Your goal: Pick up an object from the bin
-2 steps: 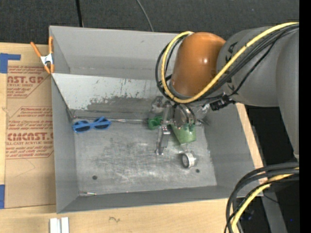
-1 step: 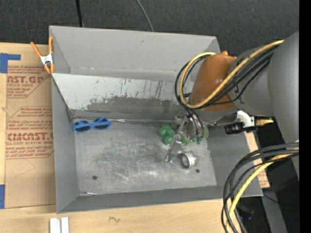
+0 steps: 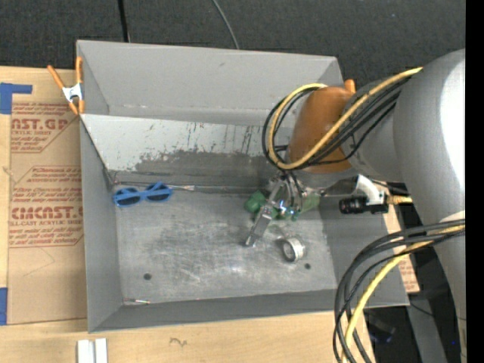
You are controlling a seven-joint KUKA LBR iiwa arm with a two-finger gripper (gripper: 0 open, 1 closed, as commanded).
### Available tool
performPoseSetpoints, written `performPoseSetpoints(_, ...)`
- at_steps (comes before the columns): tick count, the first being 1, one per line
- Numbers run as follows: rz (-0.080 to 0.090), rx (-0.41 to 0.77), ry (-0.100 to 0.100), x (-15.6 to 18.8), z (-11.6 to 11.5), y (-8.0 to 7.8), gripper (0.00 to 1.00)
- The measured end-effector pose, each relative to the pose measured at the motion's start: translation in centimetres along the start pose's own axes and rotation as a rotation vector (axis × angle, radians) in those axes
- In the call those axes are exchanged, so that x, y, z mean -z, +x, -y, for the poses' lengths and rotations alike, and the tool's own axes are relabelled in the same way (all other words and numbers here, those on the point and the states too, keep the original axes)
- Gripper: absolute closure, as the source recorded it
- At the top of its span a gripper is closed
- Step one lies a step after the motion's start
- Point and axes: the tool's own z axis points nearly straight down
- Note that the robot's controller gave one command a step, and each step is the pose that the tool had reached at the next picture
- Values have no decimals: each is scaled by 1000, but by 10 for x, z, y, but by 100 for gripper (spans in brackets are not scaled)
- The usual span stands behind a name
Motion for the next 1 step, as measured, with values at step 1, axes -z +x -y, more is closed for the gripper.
performPoseSetpoints(1,7,0,-2,2,0,-2,100)
